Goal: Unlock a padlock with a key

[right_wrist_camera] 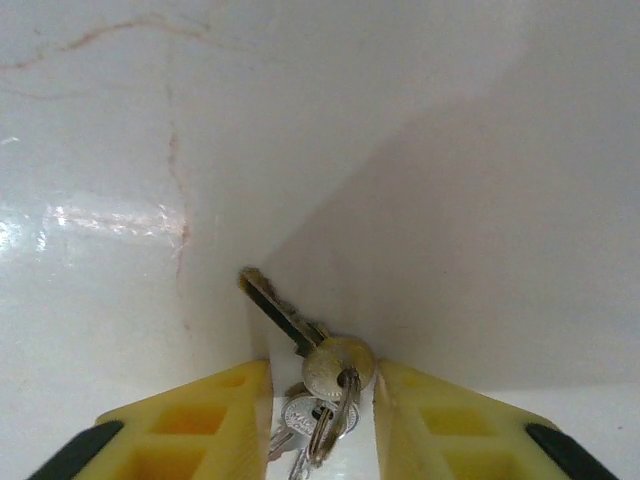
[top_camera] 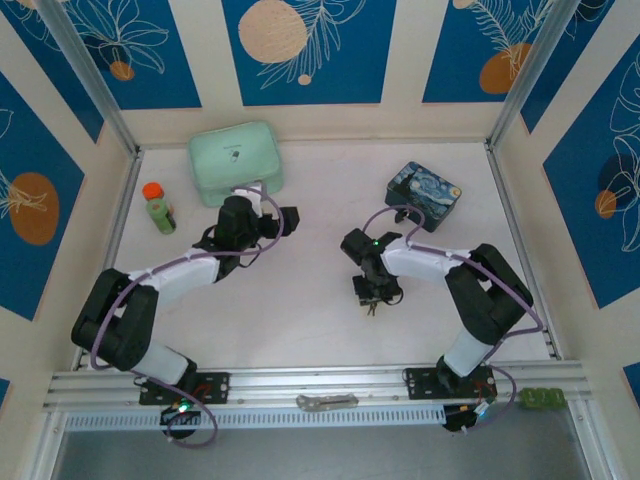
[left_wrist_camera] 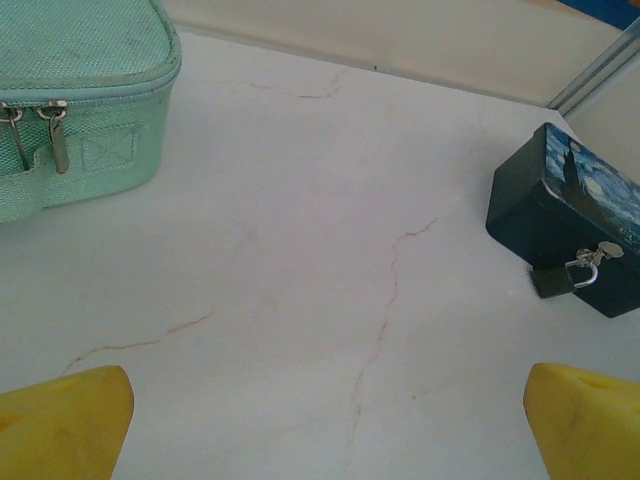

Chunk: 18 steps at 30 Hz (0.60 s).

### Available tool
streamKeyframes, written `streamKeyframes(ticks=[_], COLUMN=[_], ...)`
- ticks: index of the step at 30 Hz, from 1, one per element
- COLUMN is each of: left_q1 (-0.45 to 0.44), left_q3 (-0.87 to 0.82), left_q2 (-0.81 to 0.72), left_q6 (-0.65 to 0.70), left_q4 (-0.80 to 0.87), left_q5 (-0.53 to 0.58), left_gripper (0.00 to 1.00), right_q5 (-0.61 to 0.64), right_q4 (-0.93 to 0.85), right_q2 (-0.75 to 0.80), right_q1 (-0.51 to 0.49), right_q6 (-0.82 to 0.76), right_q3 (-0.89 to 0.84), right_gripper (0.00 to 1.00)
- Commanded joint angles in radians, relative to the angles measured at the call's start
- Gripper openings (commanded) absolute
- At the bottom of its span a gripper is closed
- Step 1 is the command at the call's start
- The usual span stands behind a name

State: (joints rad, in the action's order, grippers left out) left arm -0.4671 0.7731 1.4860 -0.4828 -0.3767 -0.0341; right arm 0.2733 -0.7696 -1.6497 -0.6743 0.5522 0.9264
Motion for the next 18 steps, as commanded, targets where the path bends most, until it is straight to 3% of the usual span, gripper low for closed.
streamKeyframes(ticks=[1,8,18], left_q1=[-0.001,-0.002,-0.026], left_q3=[0.001,0.008,-0.028], left_q2=[-0.038,-0.065,-0.078], left_q6=[-0.024,-0.069,-0.304], left_q4=[-0.008,-0.024,-0.047], left_q5=[-0.021,-0.048,-0.147], left_gripper=[1.0,1.0,0.99], right_q5=[-0.053,-0.1,-0.341], right_q4=[0.048,0.123,0.392], right_q2=[-0.009,0.042,0.221], right_q1=[0.013,0.018,0.117], right_q6=[0.024,-0.006,-0.076], right_q3=[-0.054,-0.083,-0.095], right_gripper=[0.24,0.0,0.0])
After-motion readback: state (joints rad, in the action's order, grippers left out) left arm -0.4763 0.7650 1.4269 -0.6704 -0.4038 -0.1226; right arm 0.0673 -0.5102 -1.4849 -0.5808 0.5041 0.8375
